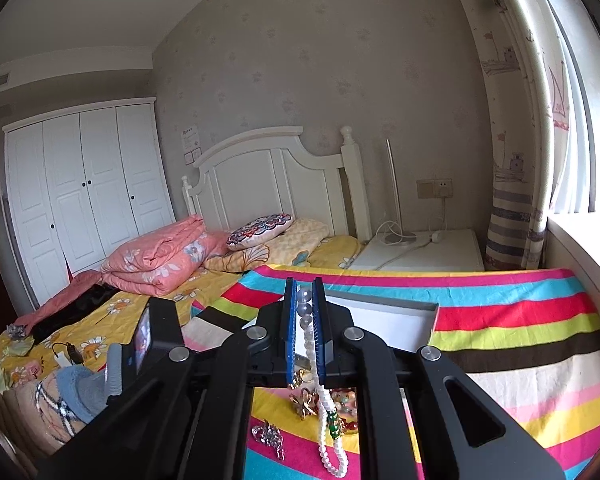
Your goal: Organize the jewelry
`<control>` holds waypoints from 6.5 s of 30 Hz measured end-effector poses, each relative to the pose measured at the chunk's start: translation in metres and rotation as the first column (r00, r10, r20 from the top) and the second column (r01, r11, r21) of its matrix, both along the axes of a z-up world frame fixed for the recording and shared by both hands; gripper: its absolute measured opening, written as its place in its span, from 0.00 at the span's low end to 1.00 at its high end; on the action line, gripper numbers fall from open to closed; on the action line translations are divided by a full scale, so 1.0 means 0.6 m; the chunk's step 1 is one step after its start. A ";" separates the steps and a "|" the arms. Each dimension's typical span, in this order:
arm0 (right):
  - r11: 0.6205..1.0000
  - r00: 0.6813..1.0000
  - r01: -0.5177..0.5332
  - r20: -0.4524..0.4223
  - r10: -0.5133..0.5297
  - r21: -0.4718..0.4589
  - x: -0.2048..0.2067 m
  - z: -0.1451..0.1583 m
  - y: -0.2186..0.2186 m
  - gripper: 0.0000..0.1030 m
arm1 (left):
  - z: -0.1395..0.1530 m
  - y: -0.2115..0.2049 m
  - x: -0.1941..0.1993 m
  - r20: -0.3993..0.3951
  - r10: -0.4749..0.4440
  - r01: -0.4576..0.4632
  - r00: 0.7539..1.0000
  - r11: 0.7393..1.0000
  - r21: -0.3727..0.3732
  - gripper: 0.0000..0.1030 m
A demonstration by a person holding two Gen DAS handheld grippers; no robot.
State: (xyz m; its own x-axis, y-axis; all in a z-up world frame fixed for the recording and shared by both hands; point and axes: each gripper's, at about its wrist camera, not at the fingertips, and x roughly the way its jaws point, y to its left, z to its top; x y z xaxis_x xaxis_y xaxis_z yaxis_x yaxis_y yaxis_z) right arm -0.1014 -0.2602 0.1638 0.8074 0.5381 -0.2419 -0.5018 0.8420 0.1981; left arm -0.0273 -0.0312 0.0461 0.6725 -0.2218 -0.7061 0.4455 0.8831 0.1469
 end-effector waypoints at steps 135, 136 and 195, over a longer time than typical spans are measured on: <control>0.977 0.953 -0.098 -0.299 0.038 -0.187 0.061 -0.191 0.061 0.11 | -0.044 0.142 -0.015 -0.152 0.351 -0.381 0.924 0.874 -0.300 0.75; 0.979 0.953 -0.094 -0.300 0.036 -0.183 0.061 -0.193 0.060 0.11 | -0.045 0.142 -0.005 -0.152 0.355 -0.385 0.922 0.882 -0.273 0.68; 0.968 0.954 0.087 -0.261 -0.150 -0.236 0.268 -0.135 0.048 0.11 | 0.064 0.019 0.193 0.073 0.274 -0.268 0.959 0.960 -0.083 0.05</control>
